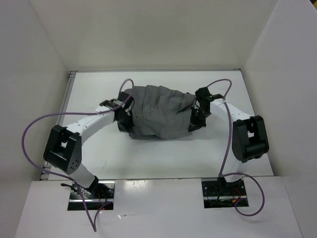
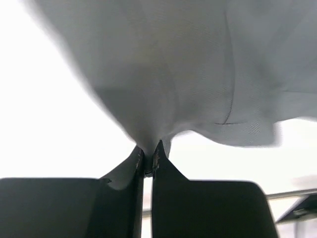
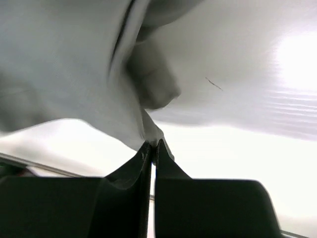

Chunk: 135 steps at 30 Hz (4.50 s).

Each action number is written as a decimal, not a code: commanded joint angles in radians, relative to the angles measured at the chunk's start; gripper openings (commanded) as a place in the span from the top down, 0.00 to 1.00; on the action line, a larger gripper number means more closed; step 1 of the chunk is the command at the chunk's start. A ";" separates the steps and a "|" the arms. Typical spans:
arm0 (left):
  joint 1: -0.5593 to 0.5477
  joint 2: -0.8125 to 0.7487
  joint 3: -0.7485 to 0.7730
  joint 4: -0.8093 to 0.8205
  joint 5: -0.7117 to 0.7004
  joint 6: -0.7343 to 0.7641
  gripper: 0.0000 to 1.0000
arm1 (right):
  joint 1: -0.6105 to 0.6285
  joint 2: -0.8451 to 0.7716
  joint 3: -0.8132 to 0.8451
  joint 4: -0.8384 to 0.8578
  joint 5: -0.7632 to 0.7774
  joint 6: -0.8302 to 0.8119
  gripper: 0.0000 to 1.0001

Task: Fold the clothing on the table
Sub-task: Flatten the skirt out, then fold the skirt

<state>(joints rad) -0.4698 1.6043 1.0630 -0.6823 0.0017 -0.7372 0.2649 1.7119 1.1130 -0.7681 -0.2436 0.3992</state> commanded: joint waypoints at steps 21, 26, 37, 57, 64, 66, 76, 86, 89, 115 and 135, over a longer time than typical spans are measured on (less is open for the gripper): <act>0.372 -0.114 0.664 0.075 0.705 0.302 1.00 | -0.176 -0.497 0.570 -0.002 -0.080 -0.082 1.00; 0.499 -0.338 0.664 0.176 1.042 0.227 1.00 | -0.176 -0.745 0.619 0.007 -0.091 -0.132 1.00; 0.553 -0.181 0.640 0.147 0.954 0.213 1.00 | -0.176 -0.623 0.447 0.119 -0.089 -0.043 1.00; 0.569 0.393 1.435 0.005 0.995 0.162 1.00 | -0.256 -0.210 0.799 0.188 -0.062 -0.034 1.00; 0.500 0.102 0.619 0.280 0.937 0.136 1.00 | -0.247 -0.311 0.278 0.155 -0.181 0.004 1.00; 0.490 0.065 0.345 0.293 0.902 0.160 1.00 | -0.199 -0.372 0.155 0.123 -0.181 0.033 1.00; 0.450 -0.219 -0.313 0.149 0.891 0.295 0.99 | 0.079 -0.645 -0.335 -0.172 -0.252 0.360 1.00; 0.441 -0.305 -0.243 0.017 0.890 0.260 0.98 | 0.091 -0.802 -0.286 -0.372 -0.174 0.475 1.00; 0.441 -0.296 -0.154 0.073 0.914 0.193 0.97 | 0.059 -0.821 -0.225 -0.393 -0.099 0.504 1.00; 0.441 -0.180 -0.017 0.179 0.877 0.148 0.97 | 0.074 -0.986 -0.240 -0.375 0.058 0.707 1.00; 0.297 0.399 0.317 0.354 0.748 0.044 0.92 | -0.001 -0.560 -0.167 -0.074 0.386 0.685 0.93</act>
<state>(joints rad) -0.1566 1.9240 1.2991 -0.3843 0.7895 -0.6716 0.2878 1.0771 0.8719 -0.9154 0.0040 1.1110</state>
